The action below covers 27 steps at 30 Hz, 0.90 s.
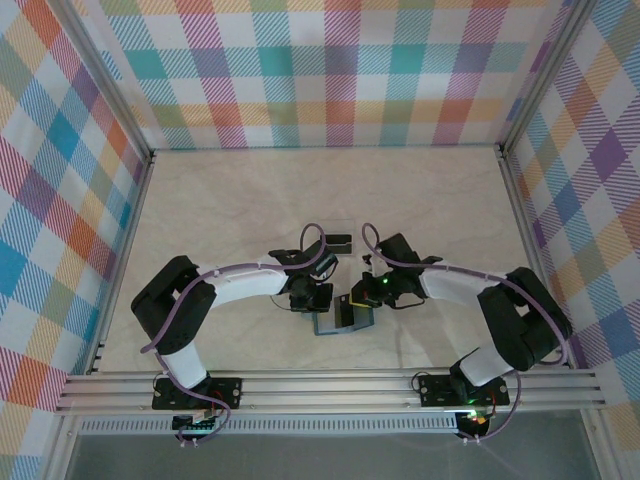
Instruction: Take the credit cards out of the card holder
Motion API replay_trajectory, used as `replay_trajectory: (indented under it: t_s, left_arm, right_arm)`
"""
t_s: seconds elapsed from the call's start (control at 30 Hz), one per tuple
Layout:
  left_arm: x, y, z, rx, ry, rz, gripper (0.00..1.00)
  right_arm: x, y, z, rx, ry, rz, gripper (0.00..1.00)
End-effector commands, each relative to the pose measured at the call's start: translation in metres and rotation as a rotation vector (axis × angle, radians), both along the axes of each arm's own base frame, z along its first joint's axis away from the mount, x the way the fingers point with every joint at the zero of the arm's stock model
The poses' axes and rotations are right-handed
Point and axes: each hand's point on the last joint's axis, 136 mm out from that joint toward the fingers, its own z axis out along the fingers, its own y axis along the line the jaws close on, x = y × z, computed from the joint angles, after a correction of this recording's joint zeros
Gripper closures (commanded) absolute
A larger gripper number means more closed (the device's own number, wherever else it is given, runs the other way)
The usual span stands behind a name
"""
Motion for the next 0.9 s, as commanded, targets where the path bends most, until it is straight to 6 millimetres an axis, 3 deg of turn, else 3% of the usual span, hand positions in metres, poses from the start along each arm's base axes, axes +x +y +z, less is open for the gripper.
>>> replay_trajectory:
  t_s: [0.0, 0.33, 0.6, 0.7, 0.87]
  left_arm:
    - [-0.018, 0.035, -0.012, 0.156, 0.027, -0.028, 0.91]
    - [-0.002, 0.018, 0.025, 0.08, -0.054, -0.034, 0.86]
    - [0.002, 0.036, 0.044, 0.083, -0.099, 0.022, 0.84]
    - [0.002, 0.044, 0.047, 0.082, -0.103, 0.038, 0.84]
    - [0.002, 0.05, 0.051, 0.027, -0.097, 0.067, 0.84]
  right_arm:
    - [-0.004, -0.023, -0.003, -0.132, -0.016, -0.003, 1.0]
    - [0.0, -0.018, 0.037, -0.082, -0.1, 0.021, 1.0]
    - [0.019, -0.016, 0.068, -0.092, -0.247, 0.054, 1.0]
    - [0.033, -0.012, 0.081, -0.106, -0.359, 0.118, 1.0]
    - [0.051, 0.001, 0.099, -0.127, -0.593, 0.381, 1.0]
